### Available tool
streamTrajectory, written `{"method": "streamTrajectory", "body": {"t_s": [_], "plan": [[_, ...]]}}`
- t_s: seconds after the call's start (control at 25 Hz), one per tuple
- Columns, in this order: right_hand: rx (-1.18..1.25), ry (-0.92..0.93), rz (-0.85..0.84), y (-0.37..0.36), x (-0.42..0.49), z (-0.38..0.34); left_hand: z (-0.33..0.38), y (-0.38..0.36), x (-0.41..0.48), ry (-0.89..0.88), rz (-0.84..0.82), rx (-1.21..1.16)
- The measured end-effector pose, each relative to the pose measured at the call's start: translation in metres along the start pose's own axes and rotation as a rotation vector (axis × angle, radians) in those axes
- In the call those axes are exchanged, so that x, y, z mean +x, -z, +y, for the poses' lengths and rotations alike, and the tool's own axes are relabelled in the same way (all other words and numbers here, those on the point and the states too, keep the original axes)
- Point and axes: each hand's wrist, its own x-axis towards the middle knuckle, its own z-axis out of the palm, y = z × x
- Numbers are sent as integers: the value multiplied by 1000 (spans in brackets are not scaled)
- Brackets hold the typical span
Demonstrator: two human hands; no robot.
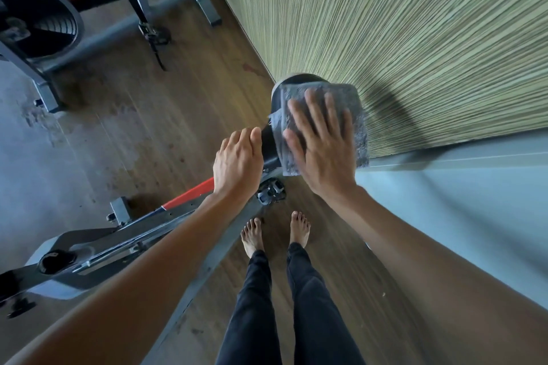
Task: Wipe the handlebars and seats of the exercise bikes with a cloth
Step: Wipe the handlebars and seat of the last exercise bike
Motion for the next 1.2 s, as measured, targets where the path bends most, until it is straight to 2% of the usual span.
{"method": "streamTrajectory", "body": {"t_s": [0.08,0.16,0.28,0.32,0.44,0.52,0.64,0.8,0.96,1.2], "plan": [[68,78,-19,2,-9,0,-1,1,2,38,-20,-22],[260,29,0,15,-4,10,1,2,3,70,-45,-40],[522,-276,93,23,-2,31,5,5,0,54,-32,-36],[650,-383,74,25,-1,40,5,5,0,49,-24,-34],[1094,-636,-210,34,9,58,6,4,0,60,-17,-30],[1207,-684,-359,38,14,63,6,3,0,58,-9,-29],[1210,-605,-289,35,13,59,6,1,0,56,4,-33],[1064,-476,-83,25,8,48,6,0,0,73,18,-35],[887,-392,-11,18,5,39,4,0,2,76,4,-42],[922,-458,12,57,1,23,0,18,6,103,-71,-56]]}}
